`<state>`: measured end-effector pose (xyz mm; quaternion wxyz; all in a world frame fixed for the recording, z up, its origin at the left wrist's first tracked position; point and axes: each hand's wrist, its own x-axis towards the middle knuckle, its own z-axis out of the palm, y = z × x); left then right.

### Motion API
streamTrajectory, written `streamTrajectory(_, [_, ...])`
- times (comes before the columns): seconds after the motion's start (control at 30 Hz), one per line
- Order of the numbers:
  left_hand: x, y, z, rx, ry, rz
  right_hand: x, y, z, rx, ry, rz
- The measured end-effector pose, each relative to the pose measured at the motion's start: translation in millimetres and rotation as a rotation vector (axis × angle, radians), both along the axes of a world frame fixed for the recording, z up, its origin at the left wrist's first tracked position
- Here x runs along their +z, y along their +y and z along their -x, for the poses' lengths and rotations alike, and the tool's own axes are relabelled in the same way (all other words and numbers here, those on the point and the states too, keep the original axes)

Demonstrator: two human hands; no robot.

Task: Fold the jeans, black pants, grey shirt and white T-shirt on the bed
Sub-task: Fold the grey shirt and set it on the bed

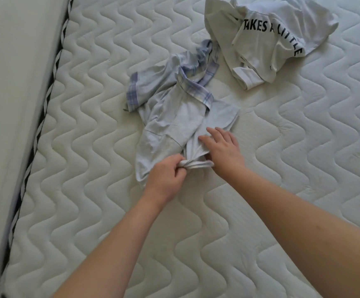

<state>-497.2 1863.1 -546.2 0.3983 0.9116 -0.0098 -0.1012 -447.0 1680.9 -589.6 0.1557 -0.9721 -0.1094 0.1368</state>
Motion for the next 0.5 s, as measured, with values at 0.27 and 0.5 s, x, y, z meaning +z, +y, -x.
streamTrajectory(0.27, [47.6, 8.6, 76.3, 0.056, 0.218, 0.269, 20.9, -31.7, 57.9, -0.090, 0.122, -0.135])
streamTrajectory(0.5, [72.5, 15.9, 147.9, -0.114, 0.333, -0.324, 87.0, -40.0, 152.7, -0.139, 0.215, -0.194])
